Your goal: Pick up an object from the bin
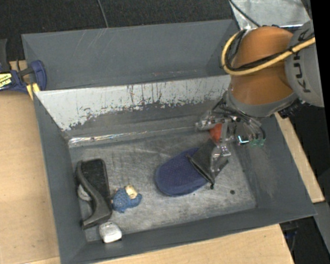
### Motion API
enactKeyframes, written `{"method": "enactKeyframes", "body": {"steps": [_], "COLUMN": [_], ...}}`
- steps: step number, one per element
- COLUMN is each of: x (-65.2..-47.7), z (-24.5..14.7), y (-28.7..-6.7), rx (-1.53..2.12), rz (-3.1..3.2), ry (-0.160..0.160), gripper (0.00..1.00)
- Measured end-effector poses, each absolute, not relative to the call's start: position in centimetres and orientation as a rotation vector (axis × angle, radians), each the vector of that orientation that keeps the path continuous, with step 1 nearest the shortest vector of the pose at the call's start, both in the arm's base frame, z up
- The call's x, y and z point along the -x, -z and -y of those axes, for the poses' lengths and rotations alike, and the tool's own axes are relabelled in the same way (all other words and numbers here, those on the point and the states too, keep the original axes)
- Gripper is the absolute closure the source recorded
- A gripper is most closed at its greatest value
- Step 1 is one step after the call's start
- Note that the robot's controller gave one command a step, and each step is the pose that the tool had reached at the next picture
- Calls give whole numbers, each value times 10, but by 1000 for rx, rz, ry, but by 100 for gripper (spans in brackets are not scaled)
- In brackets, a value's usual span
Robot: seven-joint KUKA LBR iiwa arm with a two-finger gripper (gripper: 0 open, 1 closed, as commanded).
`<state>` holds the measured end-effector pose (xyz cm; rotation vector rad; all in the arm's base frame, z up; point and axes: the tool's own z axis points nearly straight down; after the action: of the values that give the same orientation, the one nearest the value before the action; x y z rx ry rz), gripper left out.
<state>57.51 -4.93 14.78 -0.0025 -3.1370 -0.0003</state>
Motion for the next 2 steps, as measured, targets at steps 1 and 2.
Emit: {"method": "enactKeyframes", "body": {"steps": [1,2], "x": [-564,-566], "z": [10,10], "y": [-75,-77], "rx": [-424,-424], "rz": [3117,3122], "ry": [-7,-7], "gripper": [0,100]}}
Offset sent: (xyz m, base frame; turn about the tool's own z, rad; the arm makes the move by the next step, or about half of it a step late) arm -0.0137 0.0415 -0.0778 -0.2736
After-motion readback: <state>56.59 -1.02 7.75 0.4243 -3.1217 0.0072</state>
